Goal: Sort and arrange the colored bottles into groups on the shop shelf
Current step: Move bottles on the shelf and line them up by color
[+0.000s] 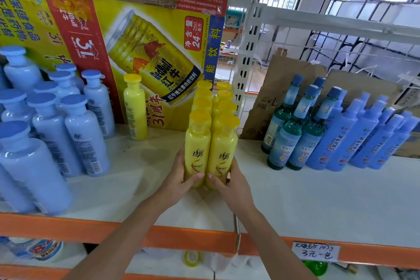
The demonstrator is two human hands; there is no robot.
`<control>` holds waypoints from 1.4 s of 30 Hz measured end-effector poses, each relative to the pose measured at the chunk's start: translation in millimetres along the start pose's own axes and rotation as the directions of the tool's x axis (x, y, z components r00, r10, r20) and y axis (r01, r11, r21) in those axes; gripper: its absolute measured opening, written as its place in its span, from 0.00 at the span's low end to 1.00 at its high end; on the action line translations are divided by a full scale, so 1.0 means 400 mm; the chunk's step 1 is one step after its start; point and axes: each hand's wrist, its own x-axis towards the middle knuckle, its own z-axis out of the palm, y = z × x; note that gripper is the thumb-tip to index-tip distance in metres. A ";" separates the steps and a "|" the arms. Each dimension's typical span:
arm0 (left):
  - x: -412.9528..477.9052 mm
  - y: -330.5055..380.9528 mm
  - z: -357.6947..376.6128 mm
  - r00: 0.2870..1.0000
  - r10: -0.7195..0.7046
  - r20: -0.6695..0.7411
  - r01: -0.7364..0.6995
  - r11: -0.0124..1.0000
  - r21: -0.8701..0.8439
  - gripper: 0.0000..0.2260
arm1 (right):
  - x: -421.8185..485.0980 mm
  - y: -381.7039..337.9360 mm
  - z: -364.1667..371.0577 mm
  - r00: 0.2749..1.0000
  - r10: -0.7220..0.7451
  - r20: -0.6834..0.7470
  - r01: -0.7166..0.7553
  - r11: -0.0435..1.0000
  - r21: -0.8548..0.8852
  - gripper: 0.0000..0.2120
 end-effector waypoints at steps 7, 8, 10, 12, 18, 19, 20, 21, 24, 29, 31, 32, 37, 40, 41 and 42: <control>0.004 0.008 0.002 1.000 -0.005 0.018 0.005 1.000 -0.019 0.38 | 0.014 -0.013 -0.015 0.994 -0.033 0.103 0.016 0.986 0.164 0.31; 0.004 0.008 0.003 1.000 -0.007 0.020 0.007 1.000 -0.019 0.38 | 0.013 -0.013 -0.016 0.994 -0.035 0.107 0.018 0.987 0.158 0.31; 0.003 0.008 0.002 1.000 -0.009 0.027 0.009 1.000 -0.014 0.38 | 0.013 -0.013 -0.016 0.994 -0.035 0.108 0.020 0.990 0.140 0.30; 0.003 0.009 0.000 0.999 -0.016 0.037 0.016 1.000 -0.008 0.36 | 0.014 -0.011 -0.017 0.993 -0.030 0.111 0.015 0.991 0.131 0.30; 0.000 0.022 -0.007 0.999 -0.016 0.038 0.013 0.997 0.081 0.39 | 0.011 -0.015 -0.025 0.989 -0.029 0.148 0.007 0.989 0.146 0.30; -0.002 0.027 -0.009 0.999 -0.014 0.037 0.010 0.995 0.099 0.39 | 0.011 -0.019 -0.029 0.986 -0.035 0.163 0.009 0.988 0.157 0.30; -0.003 0.027 -0.013 0.999 -0.013 0.037 0.008 0.993 0.120 0.40 | 0.011 -0.022 -0.036 0.983 -0.035 0.181 0.006 0.987 0.161 0.31; -0.004 0.027 -0.018 0.999 -0.015 0.034 0.010 0.989 0.146 0.42 | 0.011 -0.027 -0.044 0.980 -0.030 0.199 0.000 0.989 0.151 0.32; -0.004 0.030 -0.039 0.999 -0.016 0.035 0.009 0.980 0.197 0.48 | 0.010 -0.059 -0.079 0.973 -0.020 0.228 0.006 0.998 0.062 0.38; 0.011 0.108 -0.088 0.999 -0.030 0.022 0.025 0.981 0.190 0.47 | 0.027 -0.135 -0.149 0.985 -0.056 0.166 0.071 0.994 -0.085 0.47; 0.025 0.158 -0.108 0.999 0.028 -0.016 -0.025 0.980 0.196 0.42 | 0.034 -0.173 -0.171 0.988 -0.071 0.135 0.087 0.990 -0.115 0.47; 0.033 0.187 -0.115 0.997 0.072 -0.035 -0.063 0.975 0.211 0.40 | 0.038 -0.191 -0.179 0.988 -0.088 0.125 0.104 0.986 -0.131 0.46; 0.082 0.307 -0.114 0.990 0.144 0.004 -0.139 0.942 0.305 0.28 | 0.055 -0.247 -0.193 0.977 -0.183 0.109 0.205 0.947 -0.247 0.35; 0.105 0.330 -0.108 0.991 0.131 0.039 -0.136 0.930 0.342 0.20 | 0.067 -0.250 -0.192 0.969 -0.222 0.105 0.243 0.923 -0.298 0.28; 0.111 0.332 -0.108 0.990 0.130 0.044 -0.138 0.931 0.337 0.18 | 0.069 -0.249 -0.191 0.969 -0.230 0.093 0.247 0.921 -0.300 0.25; 0.115 0.332 -0.108 0.990 0.132 0.047 -0.140 0.934 0.328 0.18 | 0.070 -0.248 -0.190 0.968 -0.238 0.080 0.251 0.919 -0.303 0.23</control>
